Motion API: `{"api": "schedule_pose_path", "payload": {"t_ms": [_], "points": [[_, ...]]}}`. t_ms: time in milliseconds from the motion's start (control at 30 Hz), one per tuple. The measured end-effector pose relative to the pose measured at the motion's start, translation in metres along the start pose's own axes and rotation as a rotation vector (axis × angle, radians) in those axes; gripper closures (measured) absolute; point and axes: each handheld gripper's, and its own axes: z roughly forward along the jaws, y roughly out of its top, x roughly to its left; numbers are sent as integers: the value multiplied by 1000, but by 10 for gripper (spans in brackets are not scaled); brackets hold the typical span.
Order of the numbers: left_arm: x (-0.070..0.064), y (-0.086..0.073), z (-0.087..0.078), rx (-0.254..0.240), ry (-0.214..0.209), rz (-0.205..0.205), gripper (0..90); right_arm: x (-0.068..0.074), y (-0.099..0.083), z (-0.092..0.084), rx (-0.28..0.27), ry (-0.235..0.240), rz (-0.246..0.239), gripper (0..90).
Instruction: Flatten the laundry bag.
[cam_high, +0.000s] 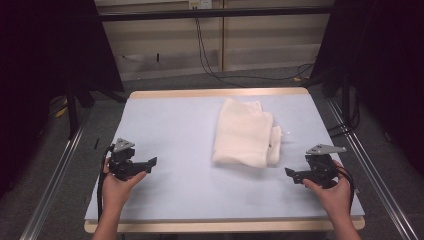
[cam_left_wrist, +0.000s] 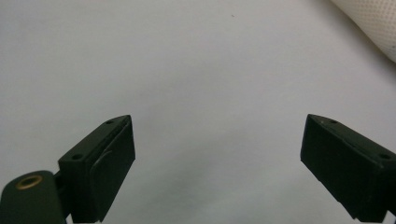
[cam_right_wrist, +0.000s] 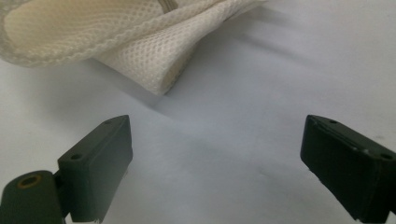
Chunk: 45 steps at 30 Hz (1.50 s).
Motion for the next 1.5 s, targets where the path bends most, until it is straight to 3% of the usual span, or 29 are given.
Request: {"api": "schedule_pose_path", "payload": {"t_ms": [33, 200, 267, 467, 500, 667, 700, 1067, 1100, 1200, 1300, 1500], "points": [[-2, 0, 2, 1, -7, -1, 100, 1, 1, 1, 0, 19, 9, 89], [-11, 3, 5, 22, -36, 9, 102, 5, 2, 2, 13, 22, 7, 110], [-18, 5, 8, 29, -58, 17, 102, 10, 5, 3, 22, 17, -16, 119], [-32, 11, 13, 35, -95, 40, 101, 16, 7, 2, 7, 37, -17, 185], [-38, 14, 14, 37, -118, 47, 101, 20, 9, 2, -5, 56, -34, 236], [-50, 18, 20, 44, -147, 58, 99, 29, 11, 4, -1, 75, -78, 297], [-53, 18, 22, 49, -153, 60, 99, 35, 14, 5, -5, 86, -104, 362], [-89, 31, 35, 50, -234, 115, 99, 54, 23, 20, 21, 153, -178, 605], [-93, 33, 36, 60, -246, 141, 99, 55, 25, 21, 15, 153, -178, 626], [-105, 37, 40, 60, -265, 169, 97, 55, 30, 22, -1, 143, -146, 687], [-120, 40, 46, 60, -276, 190, 94, 55, 37, 20, -51, 133, -132, 724], [-134, 46, 52, 71, -294, 221, 94, 60, 47, 23, -101, 133, -151, 740]]}}
